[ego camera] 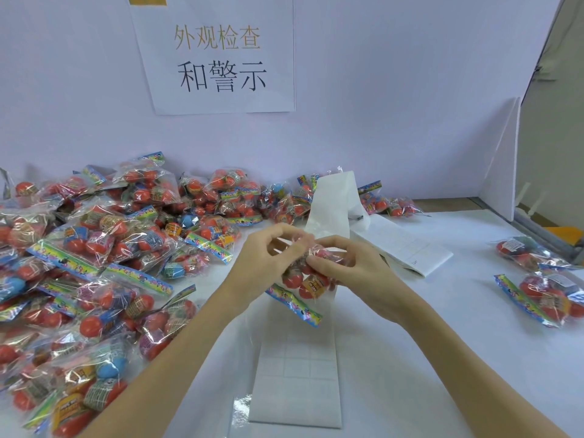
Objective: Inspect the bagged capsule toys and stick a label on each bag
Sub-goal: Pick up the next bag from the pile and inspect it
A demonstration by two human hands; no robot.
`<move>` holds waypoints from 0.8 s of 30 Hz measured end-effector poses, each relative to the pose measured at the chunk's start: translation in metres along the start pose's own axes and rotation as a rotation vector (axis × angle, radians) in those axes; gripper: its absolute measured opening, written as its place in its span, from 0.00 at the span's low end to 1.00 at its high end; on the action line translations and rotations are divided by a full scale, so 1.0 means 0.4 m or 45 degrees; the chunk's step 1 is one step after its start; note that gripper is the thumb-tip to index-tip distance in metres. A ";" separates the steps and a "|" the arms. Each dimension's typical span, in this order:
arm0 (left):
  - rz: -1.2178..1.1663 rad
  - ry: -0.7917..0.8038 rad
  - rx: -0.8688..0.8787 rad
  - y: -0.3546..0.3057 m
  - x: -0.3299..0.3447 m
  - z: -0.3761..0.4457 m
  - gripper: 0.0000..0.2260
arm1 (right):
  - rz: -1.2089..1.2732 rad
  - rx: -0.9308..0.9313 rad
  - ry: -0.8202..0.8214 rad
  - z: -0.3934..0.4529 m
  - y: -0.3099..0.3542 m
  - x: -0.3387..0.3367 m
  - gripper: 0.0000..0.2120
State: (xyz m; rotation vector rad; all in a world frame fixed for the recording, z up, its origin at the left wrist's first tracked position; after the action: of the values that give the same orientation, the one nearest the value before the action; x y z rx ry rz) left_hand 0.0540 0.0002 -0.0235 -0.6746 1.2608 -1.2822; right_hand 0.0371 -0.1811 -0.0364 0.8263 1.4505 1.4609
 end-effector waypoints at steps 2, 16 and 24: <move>-0.088 -0.046 -0.061 0.006 0.004 -0.002 0.03 | -0.051 0.008 -0.075 0.000 0.003 -0.004 0.16; -0.565 -0.192 -0.201 0.014 -0.005 -0.002 0.15 | 0.066 0.037 -0.151 0.003 0.000 -0.017 0.17; 0.112 -0.629 0.351 -0.013 -0.045 -0.018 0.02 | 0.120 0.232 -0.211 0.001 -0.012 -0.038 0.34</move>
State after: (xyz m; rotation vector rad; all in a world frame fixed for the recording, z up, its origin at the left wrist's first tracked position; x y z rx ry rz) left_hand 0.0487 0.0177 -0.0152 -0.6752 0.6889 -1.1017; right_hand 0.0439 -0.1952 -0.0393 1.1152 1.4498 1.3079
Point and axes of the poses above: each hand's wrist, its own z-axis towards the middle knuckle, its own x-axis out of the palm, y = z × x, the point moved 3 cm from there along z, towards the middle knuckle, and after that the axes turned 5 degrees about y, right-handed, at the moved point
